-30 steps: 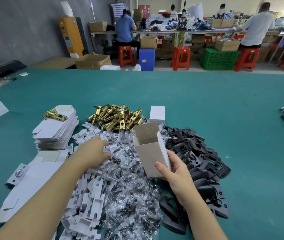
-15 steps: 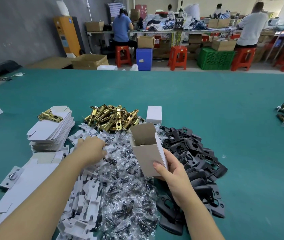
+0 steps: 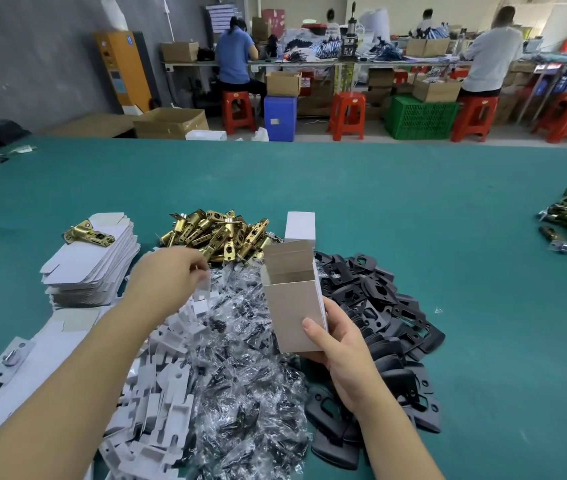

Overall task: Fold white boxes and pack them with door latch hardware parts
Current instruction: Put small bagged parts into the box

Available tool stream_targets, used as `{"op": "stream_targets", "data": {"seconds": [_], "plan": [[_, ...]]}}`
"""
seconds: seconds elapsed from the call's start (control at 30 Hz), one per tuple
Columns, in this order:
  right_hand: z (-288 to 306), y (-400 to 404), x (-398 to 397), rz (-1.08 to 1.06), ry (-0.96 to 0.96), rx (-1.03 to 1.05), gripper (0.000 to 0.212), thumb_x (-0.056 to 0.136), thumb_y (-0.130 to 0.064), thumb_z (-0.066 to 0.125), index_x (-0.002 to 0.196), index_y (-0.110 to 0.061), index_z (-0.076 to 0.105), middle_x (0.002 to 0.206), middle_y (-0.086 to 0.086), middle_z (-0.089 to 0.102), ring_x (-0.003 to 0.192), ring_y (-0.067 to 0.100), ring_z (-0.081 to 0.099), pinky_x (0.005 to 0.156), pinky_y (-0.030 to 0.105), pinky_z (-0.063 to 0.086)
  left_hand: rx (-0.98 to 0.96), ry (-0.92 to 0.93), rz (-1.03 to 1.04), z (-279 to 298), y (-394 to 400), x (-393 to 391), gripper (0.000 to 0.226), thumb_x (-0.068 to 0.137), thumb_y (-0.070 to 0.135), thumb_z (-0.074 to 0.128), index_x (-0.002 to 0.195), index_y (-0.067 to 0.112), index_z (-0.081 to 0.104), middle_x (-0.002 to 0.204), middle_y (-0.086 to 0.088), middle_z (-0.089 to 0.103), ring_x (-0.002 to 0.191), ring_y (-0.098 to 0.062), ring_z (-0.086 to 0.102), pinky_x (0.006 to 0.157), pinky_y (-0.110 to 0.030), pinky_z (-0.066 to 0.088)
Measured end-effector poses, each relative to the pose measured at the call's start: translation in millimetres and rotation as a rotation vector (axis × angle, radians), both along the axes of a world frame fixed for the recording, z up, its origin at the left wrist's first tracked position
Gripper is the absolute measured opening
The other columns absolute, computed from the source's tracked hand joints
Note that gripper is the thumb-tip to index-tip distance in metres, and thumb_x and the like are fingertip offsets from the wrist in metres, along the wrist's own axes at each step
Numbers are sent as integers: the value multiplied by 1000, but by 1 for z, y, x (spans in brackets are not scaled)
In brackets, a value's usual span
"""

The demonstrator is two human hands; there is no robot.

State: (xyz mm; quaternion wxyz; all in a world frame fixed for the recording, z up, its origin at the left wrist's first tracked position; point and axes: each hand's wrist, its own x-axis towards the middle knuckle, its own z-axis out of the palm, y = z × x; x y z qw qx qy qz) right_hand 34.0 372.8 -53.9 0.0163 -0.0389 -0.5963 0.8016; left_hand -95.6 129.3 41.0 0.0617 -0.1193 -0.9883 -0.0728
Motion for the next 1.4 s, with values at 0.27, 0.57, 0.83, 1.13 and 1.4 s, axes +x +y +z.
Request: {"op": "stream_targets", "data": {"seconds": [0.27,0.57,0.83,1.13,1.4], "plan": [[0,1,-1,-4,-19,-69,52,85,-32,76,135,-28,61,126,6,73,115,28,69,93,42,59,738,215,-294,50,37,37,10,91,17,73,89,27,77,72,19,67,59,-3,53,55,-9,36],[2,0,2,31,6,-79,49,82,-37,80,129,-32,67,123,8,72,110,26,70,90,43,60,575,61,-422,45,79,45,7,89,21,77,88,27,80,77,19,71,74,-6,64,70,-28,49],[4,-1,2,80,34,-65,44,86,-37,78,128,-32,66,125,11,71,112,26,68,88,40,59,146,-101,-406,48,100,44,21,97,24,64,104,37,79,103,14,76,98,-13,67,85,-37,56],[-3,-2,2,95,1,-56,45,91,-35,74,133,-26,62,129,14,68,119,38,65,91,56,59,-12,-41,-271,50,105,37,14,93,35,66,91,42,78,87,17,73,86,-12,64,64,-25,45],[-7,-4,0,87,-11,-58,41,91,-32,73,130,-25,63,125,12,70,111,30,69,90,56,60,156,123,-241,49,108,39,15,94,43,66,93,30,74,89,10,73,88,-19,64,70,-33,50]]}}
